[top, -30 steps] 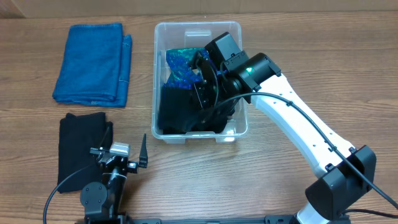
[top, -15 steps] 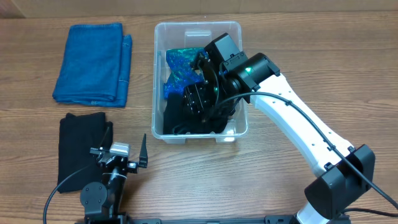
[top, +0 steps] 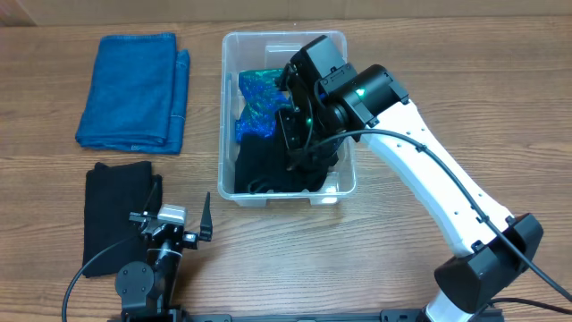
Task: Pack container
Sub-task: 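Lower the black sock into the container's back half and release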
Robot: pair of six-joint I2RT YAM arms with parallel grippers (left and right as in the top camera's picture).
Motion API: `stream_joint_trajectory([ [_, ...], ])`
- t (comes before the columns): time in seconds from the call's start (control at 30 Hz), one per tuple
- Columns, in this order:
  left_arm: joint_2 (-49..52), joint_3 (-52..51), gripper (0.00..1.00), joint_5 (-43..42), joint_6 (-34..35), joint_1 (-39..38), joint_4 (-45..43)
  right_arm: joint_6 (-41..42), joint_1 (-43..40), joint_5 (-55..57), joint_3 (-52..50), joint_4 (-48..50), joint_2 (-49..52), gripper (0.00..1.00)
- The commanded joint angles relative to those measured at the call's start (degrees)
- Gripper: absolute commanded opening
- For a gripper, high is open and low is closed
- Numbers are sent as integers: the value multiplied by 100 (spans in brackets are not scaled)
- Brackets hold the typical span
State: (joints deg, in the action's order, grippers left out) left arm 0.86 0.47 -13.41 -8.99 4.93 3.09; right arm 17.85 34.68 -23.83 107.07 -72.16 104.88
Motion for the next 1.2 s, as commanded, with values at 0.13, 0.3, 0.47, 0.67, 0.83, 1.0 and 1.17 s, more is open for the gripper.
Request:
stream_joint_trajectory([
  [0.13,-55,-20,100,31,63,31,-4,378,636,208,-31,-111,525,4],
  [0.3,-55,-20,100,31,63,31,-4,511,839,815,-31,-352,1244,4],
  [0.47,-55,-20,100,31,63,31,-4,774,682,2350,-31,-868,1423,4],
  [0.67,-55,-20,100,31,63,31,-4,772,503,2785,-31,-828,1453,4],
  [0.83,-55,-20,100,31,61,31,-4,774,503,2782,-35,-745,1475,5],
  [1.0,-55,-20,100,31,63,31,-4,837,503,2680,-811,-177,1475,4],
  [1.17,-55,-20,100,31,63,31,-4,848,503,2833,-446,-455,1469,4],
])
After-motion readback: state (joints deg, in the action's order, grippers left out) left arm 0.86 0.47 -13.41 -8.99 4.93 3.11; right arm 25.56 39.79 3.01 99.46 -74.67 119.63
